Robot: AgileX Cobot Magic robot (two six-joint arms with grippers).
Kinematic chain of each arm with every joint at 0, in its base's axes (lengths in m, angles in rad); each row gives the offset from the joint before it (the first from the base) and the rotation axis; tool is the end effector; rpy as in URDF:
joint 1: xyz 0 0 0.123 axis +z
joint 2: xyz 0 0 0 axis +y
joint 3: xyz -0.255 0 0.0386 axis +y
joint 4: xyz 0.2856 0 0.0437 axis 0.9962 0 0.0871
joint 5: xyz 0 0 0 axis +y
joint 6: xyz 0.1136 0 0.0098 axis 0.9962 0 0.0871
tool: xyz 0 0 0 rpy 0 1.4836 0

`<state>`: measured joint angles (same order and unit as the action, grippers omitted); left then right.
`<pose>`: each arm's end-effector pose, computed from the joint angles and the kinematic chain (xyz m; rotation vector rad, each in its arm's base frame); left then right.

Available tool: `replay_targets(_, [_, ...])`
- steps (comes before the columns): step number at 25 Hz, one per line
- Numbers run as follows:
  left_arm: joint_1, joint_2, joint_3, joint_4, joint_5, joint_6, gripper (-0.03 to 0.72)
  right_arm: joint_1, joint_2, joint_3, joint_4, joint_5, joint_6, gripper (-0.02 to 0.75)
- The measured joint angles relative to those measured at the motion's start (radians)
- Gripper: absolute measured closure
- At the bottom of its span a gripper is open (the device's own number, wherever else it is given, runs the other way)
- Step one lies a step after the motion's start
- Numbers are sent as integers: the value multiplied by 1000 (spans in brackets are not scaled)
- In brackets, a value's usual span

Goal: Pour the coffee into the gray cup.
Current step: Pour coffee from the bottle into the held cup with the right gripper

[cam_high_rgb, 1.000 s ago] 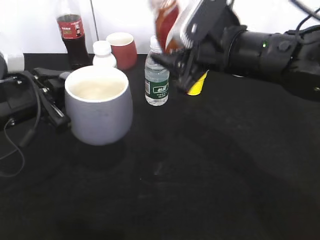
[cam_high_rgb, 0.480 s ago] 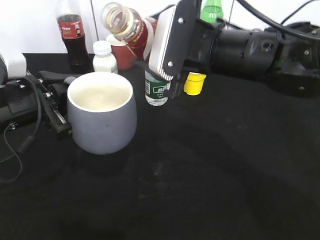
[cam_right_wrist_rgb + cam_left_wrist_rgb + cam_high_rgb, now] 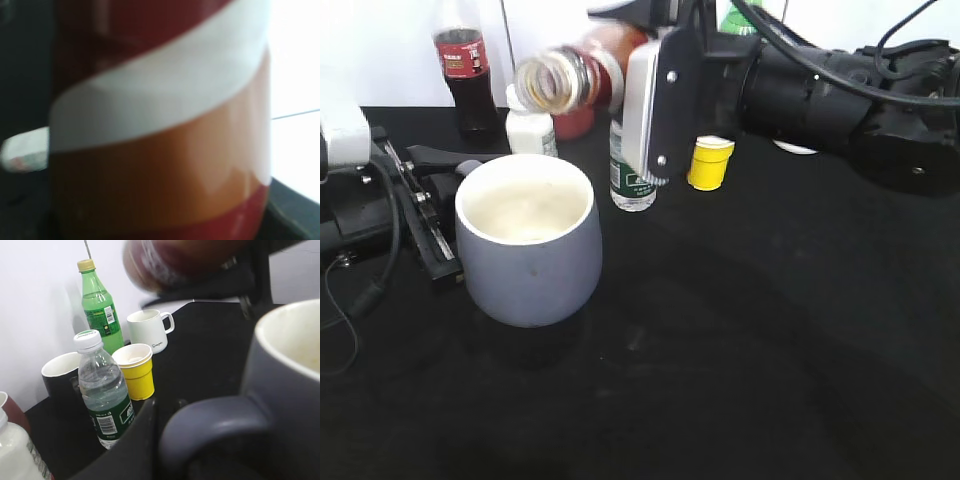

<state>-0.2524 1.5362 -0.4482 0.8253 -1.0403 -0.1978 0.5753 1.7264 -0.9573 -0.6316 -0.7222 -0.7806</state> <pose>0.2612 -0.1419 0.1338 0.9352 1.4330 -0.5477 0.3266 0.2647 0.1949 -1.4687 0.7158 -0.2155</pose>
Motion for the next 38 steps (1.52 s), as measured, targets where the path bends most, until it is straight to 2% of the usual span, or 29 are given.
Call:
replay_targets(10, [0, 0, 0, 8, -32, -12, 629, 0, 0, 0, 67, -9, -199, 225])
replay_targets(20, [0, 0, 0, 12, -33, -12, 629, 0, 0, 0, 84, -10, -326, 225])
replay_targets(38, [0, 0, 0, 12, -30, -12, 629, 0, 0, -1, 119, -13, -419, 225])
